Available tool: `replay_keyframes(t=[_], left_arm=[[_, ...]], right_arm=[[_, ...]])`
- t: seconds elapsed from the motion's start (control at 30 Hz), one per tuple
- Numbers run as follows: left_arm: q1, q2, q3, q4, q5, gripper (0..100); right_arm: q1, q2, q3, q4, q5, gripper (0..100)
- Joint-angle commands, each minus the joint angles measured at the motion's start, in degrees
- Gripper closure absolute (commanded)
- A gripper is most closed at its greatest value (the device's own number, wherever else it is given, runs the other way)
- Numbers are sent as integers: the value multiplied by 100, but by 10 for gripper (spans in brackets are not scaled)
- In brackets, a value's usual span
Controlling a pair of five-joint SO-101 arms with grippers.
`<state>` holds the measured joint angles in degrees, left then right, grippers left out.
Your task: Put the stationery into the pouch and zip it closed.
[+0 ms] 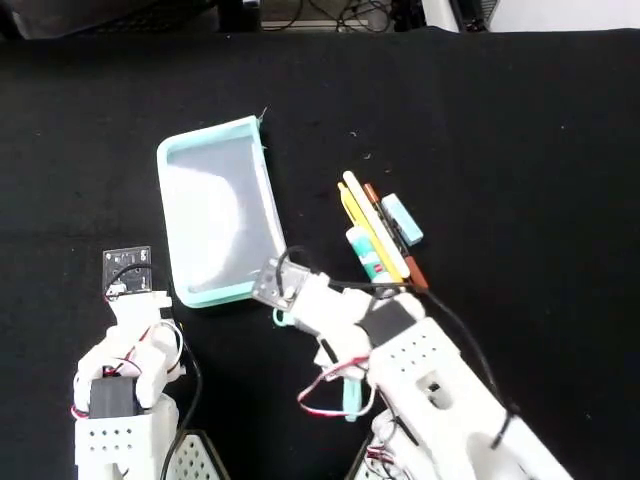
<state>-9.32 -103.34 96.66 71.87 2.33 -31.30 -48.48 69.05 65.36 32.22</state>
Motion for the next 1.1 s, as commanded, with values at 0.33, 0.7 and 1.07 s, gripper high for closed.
replay_keyframes(t=[0.33, 0.7, 1.07], left_arm=[[-66, -88, 66, 123, 9, 963], [-66, -88, 66, 123, 9, 963], [-66, -88, 66, 123, 9, 963]], right_arm=[[-316, -2097, 444, -255, -659, 625], [-396, 1051, -725, -1257, -1169, 737], [-1257, 2747, -1200, -1512, -1125, 694]])
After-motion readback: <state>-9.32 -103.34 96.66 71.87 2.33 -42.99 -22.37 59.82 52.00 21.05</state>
